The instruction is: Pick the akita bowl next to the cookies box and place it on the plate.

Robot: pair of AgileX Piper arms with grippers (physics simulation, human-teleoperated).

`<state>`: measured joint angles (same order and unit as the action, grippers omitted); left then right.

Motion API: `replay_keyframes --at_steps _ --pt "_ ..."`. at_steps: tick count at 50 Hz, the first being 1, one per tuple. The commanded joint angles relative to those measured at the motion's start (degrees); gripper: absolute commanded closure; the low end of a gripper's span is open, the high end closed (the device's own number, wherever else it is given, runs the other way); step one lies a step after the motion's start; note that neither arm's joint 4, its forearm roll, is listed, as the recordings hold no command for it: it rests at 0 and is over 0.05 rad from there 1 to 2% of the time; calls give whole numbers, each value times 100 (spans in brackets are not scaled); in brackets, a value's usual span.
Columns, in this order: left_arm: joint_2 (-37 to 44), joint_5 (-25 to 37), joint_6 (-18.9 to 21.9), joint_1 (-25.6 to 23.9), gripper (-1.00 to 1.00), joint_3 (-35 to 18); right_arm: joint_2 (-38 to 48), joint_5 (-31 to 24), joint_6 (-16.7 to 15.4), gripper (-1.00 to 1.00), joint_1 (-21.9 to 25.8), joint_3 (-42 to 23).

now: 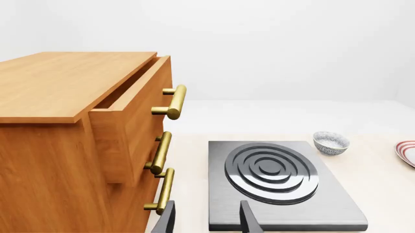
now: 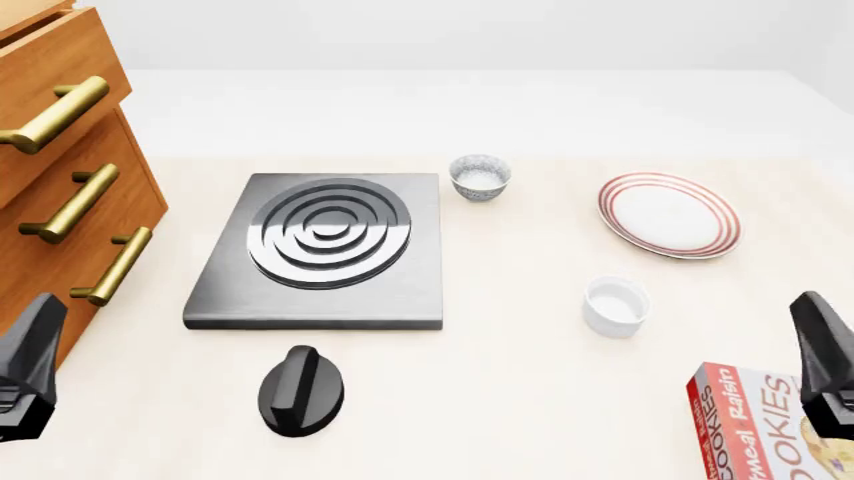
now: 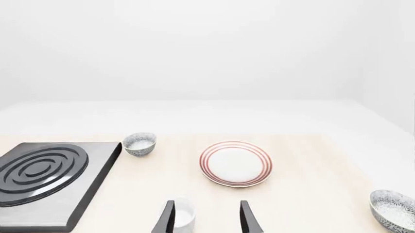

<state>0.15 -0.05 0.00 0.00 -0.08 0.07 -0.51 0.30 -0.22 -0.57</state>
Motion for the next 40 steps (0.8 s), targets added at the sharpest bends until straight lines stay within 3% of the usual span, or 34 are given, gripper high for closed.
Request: replay_keyframes --at_steps 1,4,11,17,19,21,27,36,39,40 --pt "34 -12 0 0 -100 -17 38 -345 287 -100 -378 -364" --pt "35 -13 1 0 -100 -17 102 -570 61 -100 -435 -687" --pt "36 -12 -1 1 -100 -19 563 -1200 319 -100 -726 -1922" --pt "38 -13 -1 0 -100 -20 1495 -2113 360 -100 -981 -3812" --pt "38 -14 0 0 -100 -20 1782 -2382 211 -100 -1164 -4381" --pt "38 -14 0 0 -100 -20 1878 -2470 182 -100 -1221 -4550" --pt "43 -19 -1 0 -100 -18 2869 -3247 -67 -100 -1658 -6010" --pt "48 -24 -2 0 -100 -17 4126 -3781 -274 -100 -2463 -6860" --pt "47 -24 2 -1 -100 -17 4675 -3780 -518 -100 -2946 -6926" --pt "49 -26 -1 0 -100 -17 4784 -3706 -729 -100 -3089 -6863"
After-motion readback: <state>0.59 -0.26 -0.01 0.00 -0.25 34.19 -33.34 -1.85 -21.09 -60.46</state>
